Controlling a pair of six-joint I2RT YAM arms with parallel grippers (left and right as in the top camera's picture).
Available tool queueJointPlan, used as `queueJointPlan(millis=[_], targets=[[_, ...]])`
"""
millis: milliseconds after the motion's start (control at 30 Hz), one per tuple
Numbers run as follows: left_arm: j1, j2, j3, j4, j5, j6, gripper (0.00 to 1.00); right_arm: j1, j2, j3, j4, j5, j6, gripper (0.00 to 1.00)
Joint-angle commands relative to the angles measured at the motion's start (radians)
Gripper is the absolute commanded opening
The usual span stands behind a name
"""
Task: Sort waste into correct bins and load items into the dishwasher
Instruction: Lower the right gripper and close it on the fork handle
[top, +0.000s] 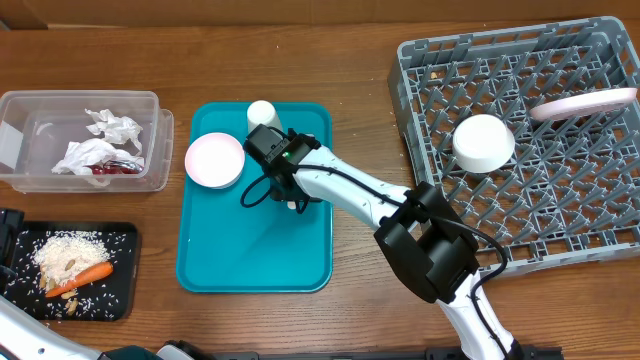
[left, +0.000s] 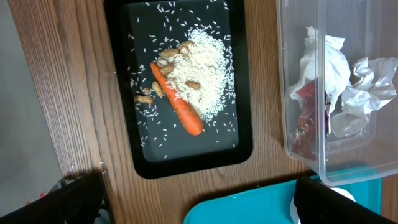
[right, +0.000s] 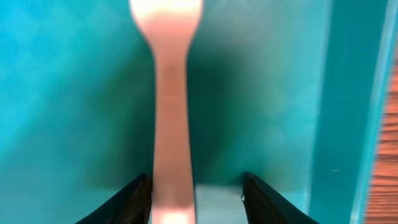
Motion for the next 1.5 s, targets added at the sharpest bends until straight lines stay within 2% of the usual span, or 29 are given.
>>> queueJointPlan(millis=[0,100,200,367,467,1167,1400,1467], targets=[[0.004,-0.009,0.002,0.000,0.004,-0.006,1.00,-0.014,0.033,-0.006,-0.002,0.032,0.014,0.51],[0.004,-0.009,0.002,0.000,0.004,-0.006,1.00,-0.014,0.033,-0.006,0.002,0.029,0.008,0.49],[0.004,-0.009,0.002,0.000,0.004,-0.006,1.00,-0.013,0.033,-0.006,0.041,-0.027,-0.094,0.38],[0.004,-0.009,0.002,0.000,0.004,-0.006,1.00,0.001,0.033,-0.006,0.047,-0.051,-0.092,0.25],[0.004,-0.009,0.002,0.000,0.004,-0.006,1.00,0.001,0.033,-0.006,0.047,-0.050,-0.092,0.20],[0.004,-0.009,0.002,0.000,0.004,-0.006,1.00,-0.024,0.019,0.084,-0.051,-0.049,-0.092,0.12],[0.004,-0.009,0.002,0.000,0.004,-0.006,1.00,-0.024,-0.036,0.085,-0.051,-0.039,-0.111,0.12],[0.004,-0.009,0.002,0.000,0.004,-0.006,1.00,-0.024,-0.035,0.084,-0.054,-0.039,-0.111,0.16]])
